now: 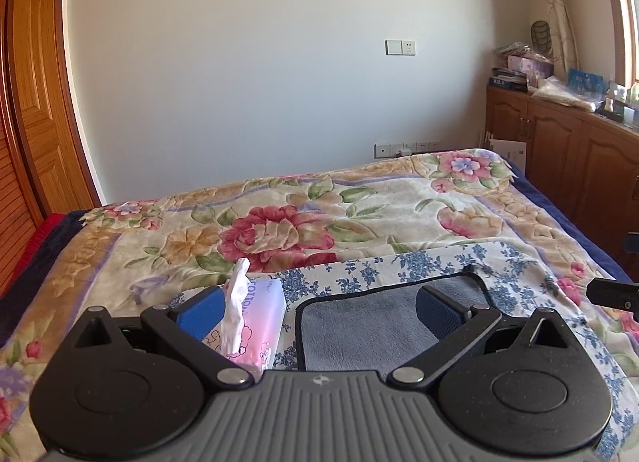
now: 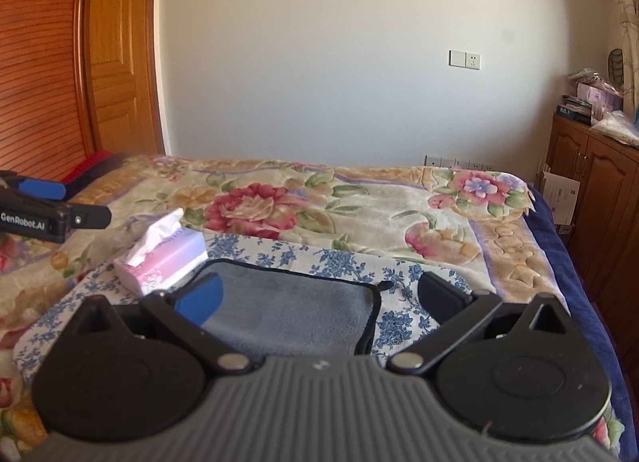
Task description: Fold towel
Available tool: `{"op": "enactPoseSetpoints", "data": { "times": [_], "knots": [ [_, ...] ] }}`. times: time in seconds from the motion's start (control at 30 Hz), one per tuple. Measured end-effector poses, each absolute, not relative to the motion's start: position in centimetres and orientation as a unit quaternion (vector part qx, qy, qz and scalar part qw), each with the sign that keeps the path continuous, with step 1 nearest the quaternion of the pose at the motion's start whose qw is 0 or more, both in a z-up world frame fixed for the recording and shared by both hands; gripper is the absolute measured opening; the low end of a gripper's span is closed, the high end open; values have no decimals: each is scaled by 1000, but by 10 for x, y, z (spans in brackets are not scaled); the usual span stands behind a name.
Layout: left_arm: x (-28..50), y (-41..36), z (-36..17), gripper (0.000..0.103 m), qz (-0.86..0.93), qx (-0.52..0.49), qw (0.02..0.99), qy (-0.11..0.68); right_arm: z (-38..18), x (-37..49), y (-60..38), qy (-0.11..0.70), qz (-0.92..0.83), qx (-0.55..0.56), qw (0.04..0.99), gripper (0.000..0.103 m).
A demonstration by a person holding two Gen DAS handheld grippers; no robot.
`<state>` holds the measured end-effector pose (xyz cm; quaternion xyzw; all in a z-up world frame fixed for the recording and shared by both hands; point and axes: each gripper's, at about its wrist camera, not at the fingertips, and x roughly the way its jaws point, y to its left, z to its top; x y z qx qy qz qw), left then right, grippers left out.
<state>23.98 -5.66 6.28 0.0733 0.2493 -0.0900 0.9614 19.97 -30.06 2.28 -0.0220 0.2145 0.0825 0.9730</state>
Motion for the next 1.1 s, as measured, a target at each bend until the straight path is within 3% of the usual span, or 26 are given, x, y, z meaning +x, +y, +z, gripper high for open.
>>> {"op": "enactPoseSetpoints", "data": {
  "times": [0.63,1.1],
  "knots": [
    [183,-47,78,103,-93,71,964,239,38,148,-297,204,83,-26,975,103],
    [139,-39,67,103,-101,75,961,246,16,108,-290,219,82,-33,972,103]
  ]
}}
